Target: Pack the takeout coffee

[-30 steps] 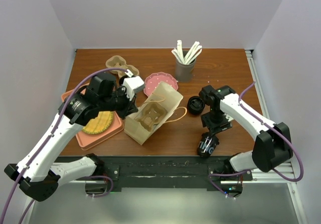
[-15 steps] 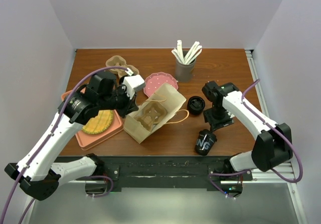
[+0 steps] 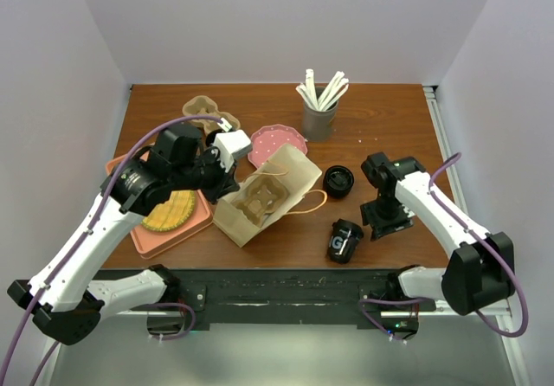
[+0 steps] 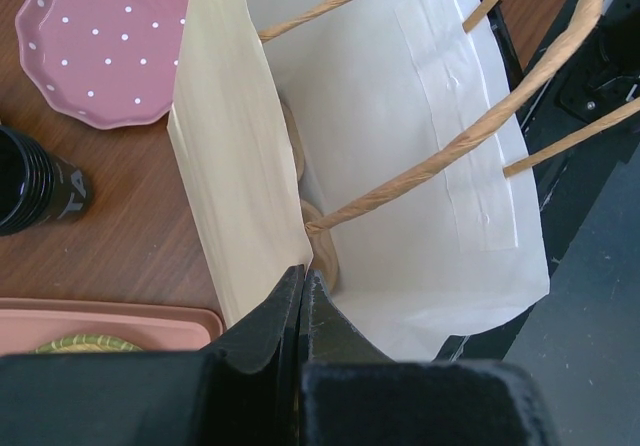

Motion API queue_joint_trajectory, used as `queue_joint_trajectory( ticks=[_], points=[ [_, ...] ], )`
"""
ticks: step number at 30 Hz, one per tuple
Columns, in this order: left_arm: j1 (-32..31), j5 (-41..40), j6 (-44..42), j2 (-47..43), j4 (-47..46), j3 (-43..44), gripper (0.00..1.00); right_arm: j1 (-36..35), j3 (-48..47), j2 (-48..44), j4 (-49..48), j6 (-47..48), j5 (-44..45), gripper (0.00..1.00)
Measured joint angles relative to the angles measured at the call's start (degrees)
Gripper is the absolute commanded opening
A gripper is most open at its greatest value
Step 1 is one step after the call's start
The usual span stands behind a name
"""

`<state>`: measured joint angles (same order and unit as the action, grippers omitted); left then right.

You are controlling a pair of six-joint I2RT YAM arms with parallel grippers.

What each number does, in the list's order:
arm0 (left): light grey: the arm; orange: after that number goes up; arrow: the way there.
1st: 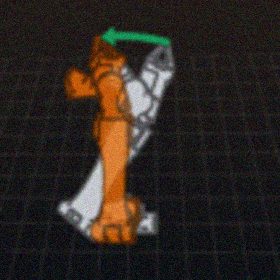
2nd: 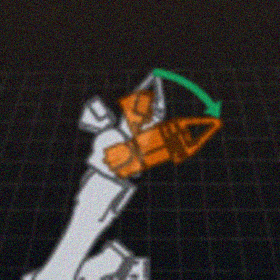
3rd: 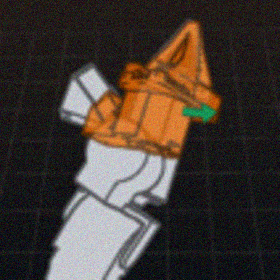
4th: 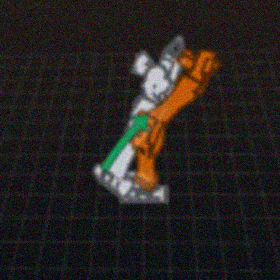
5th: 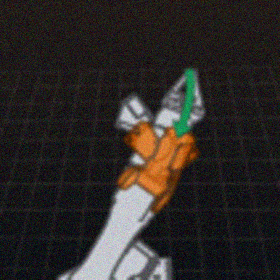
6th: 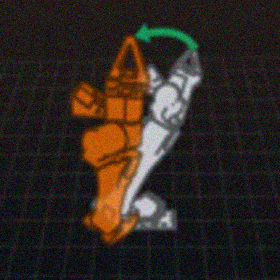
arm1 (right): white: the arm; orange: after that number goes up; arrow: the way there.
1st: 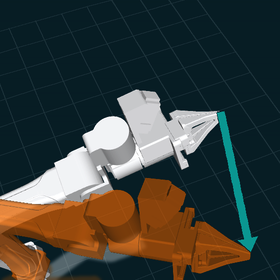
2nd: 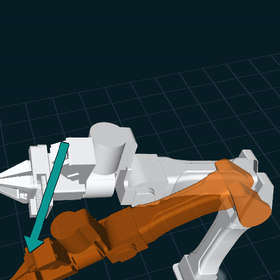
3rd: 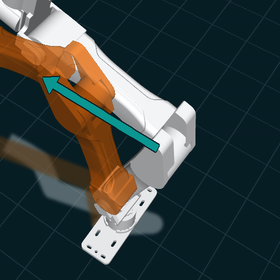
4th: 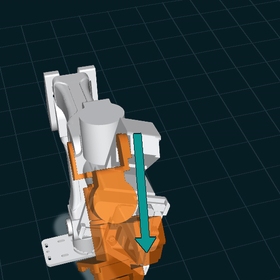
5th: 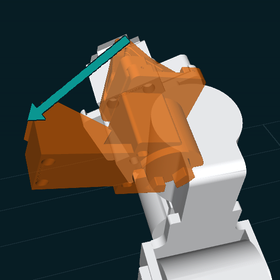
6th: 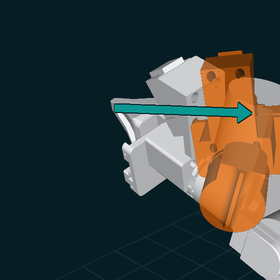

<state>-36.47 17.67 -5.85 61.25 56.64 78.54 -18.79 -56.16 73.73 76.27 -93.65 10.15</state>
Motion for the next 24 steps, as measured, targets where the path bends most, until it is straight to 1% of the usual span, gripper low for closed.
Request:
queue_joint_trajectory(
  ticks=[4,11,24],
  points=[
    [-0.07,0.0,-0.02,-0.07,0.0,0.0,0.0,0.0,2.21,0.13,-0.15,-0.57,-0.81,0.54],
    [-0.11,-0.11,-0.79,-0.09,0.02,0.0,0.0,0.0,-0.61,3.34,-2.99,-0.87,-0.74,0.56],
    [-0.11,-0.61,-0.83,0.17,0.04,0.2,0.0,0.0,-0.5,5.81,-3.8,-1.14,-2.19,0.59]
  ],
)
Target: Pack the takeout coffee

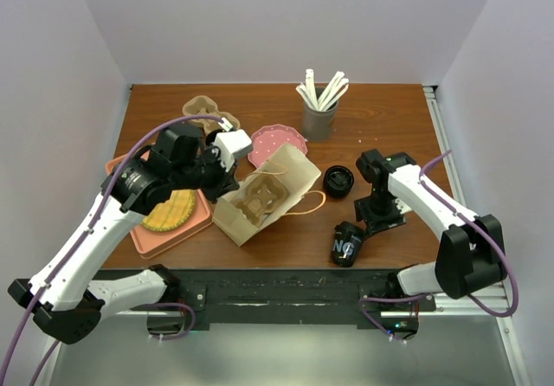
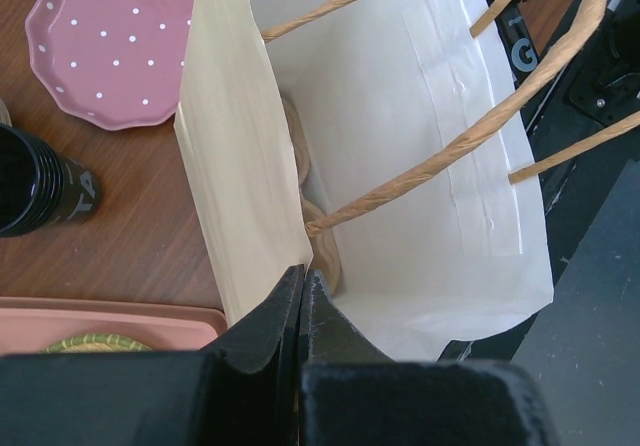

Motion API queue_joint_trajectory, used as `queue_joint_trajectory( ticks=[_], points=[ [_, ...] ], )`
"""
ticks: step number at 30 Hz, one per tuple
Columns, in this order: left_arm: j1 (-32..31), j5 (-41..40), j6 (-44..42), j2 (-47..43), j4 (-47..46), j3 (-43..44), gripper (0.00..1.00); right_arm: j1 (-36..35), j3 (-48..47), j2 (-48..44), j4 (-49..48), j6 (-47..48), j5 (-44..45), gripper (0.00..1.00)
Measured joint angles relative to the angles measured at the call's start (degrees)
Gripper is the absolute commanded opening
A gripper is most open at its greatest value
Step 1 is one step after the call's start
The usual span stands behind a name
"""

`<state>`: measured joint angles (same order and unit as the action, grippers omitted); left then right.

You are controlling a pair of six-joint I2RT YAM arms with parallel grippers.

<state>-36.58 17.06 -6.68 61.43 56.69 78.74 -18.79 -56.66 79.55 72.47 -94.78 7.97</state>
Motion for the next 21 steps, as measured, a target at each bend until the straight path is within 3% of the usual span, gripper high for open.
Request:
queue_joint_trajectory(
  ticks=[16,21],
  points=[
    [0.0,-0.85,-0.42,0.46,0.0,0.26,0.0,0.0,0.72,2.23,-0.26,2.08,-1.6,0.61],
    [0.0,-0.94,-0.44,0.66,0.0,0.55,0.0,-0.02,0.7,2.6,-1.05,2.19,-1.6,0.52]
  ],
)
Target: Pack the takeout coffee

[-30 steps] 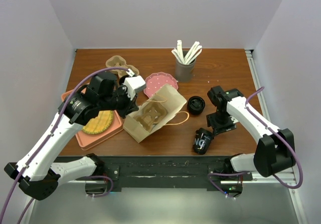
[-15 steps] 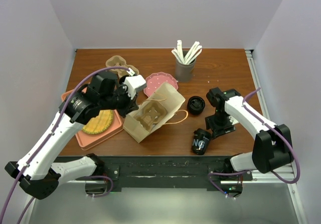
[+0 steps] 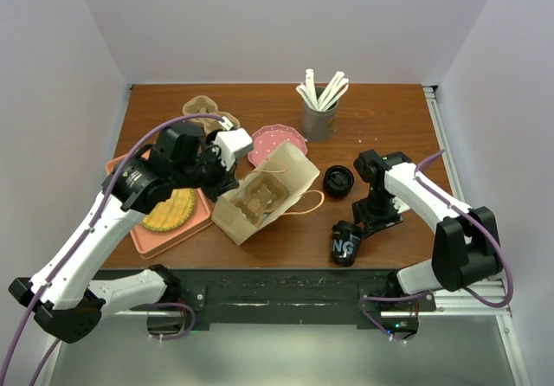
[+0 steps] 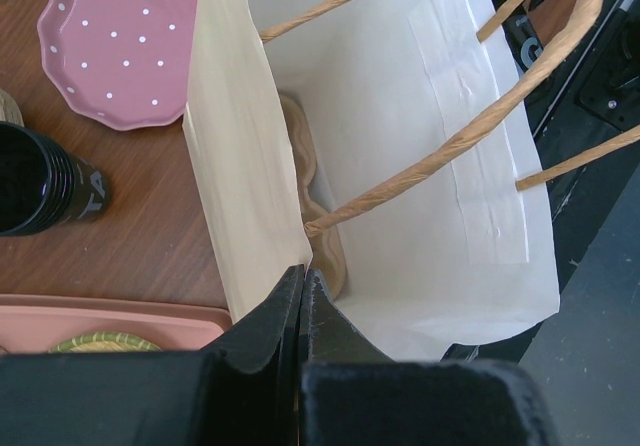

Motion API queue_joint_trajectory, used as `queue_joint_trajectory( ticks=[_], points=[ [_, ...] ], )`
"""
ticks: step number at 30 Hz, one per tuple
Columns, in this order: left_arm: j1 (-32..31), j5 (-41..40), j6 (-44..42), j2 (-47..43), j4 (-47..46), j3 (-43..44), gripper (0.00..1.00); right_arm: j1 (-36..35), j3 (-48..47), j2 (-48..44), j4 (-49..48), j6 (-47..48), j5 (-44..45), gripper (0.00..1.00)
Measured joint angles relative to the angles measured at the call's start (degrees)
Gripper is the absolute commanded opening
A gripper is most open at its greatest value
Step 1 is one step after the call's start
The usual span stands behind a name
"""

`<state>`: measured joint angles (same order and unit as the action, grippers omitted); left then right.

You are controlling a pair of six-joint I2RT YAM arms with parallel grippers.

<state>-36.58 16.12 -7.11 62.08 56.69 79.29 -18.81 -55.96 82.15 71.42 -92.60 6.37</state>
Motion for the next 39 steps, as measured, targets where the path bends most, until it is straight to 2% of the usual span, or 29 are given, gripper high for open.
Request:
queue_joint_trajectory(
  ticks=[8,13,21,28,39],
  points=[
    [0.0,-0.02,0.0,0.15,0.0,0.0,0.0,0.0,0.0,-0.44,-1.07,0.04,0.35,0.4],
    [0.0,-0.04,-0.02,0.17,0.0,0.02,0.0,0.0,-0.04,-1.33,-1.66,0.02,0.59,0.35],
    [0.0,-0.09,-0.04,0.17,-0.02,0.15,0.0,-0.04,-0.87,-1.33,-1.38,-0.2,0.28,0.52],
    [0.0,-0.09,-0.04,0.17,0.0,0.33,0.0,-1.05,-3.19,-1.31,-0.09,-0.98,-0.35,0.44],
    [0.0,-0.09,-0.09,-0.07,0.02,0.35,0.0,-3.74,-3.19,-0.33,-0.17,-3.08,-1.75,0.58]
  ],
)
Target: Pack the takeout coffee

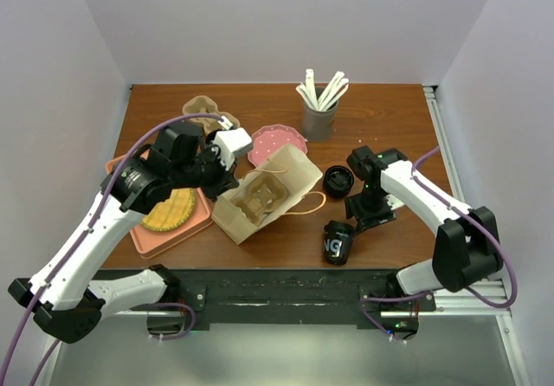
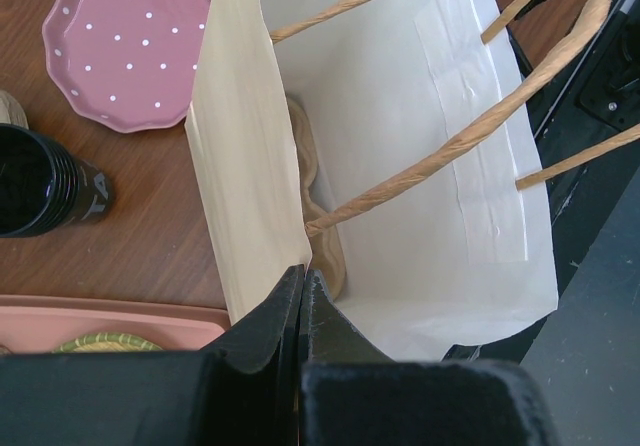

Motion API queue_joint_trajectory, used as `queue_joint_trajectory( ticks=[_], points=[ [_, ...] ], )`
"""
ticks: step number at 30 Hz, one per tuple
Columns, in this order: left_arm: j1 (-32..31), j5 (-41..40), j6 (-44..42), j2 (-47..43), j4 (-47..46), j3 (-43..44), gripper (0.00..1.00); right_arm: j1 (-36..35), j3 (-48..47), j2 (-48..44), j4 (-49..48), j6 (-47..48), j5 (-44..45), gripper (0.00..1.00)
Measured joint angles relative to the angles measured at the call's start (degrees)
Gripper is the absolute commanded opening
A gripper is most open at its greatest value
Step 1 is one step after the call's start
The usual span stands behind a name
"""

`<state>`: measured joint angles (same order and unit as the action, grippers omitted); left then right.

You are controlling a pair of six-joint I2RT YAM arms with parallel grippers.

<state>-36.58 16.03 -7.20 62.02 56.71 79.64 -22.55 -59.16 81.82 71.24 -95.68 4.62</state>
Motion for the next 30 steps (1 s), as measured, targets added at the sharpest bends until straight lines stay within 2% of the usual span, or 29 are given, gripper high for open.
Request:
queue_joint_trajectory(
  ticks=[9,13,19,21,22,25,30],
  points=[
    [0.0,-0.42,-0.48,-0.55,0.07,0.0,0.0,-0.79,-0.11,3.17,-0.81,0.22,-1.22,0.61],
    [0.0,-0.68,-0.57,-0.59,0.09,0.0,0.0,-1.9,-0.74,4.74,-1.68,0.24,-1.49,0.55],
    [0.0,-1.09,-0.92,-0.59,0.17,0.0,0.0,-3.15,-1.25,5.77,-2.97,0.13,-1.64,0.3],
    [0.0,-1.2,-0.94,-0.59,0.17,0.0,0.0,-3.13,-1.25,5.46,-3.41,0.13,-1.64,0.25],
    [0.0,-1.25,-0.94,-0.59,0.17,0.0,0.0,-3.13,-1.25,5.29,-3.67,0.09,-1.57,0.17],
    [0.0,-1.29,-0.94,-0.59,0.17,0.0,0.0,-3.13,-1.25,5.05,-4.13,0.42,-1.16,0.0],
    [0.0,-1.31,-0.96,-0.59,0.17,0.0,0.0,-3.15,-1.68,5.05,-6.27,2.43,0.26,0.0]
  ],
)
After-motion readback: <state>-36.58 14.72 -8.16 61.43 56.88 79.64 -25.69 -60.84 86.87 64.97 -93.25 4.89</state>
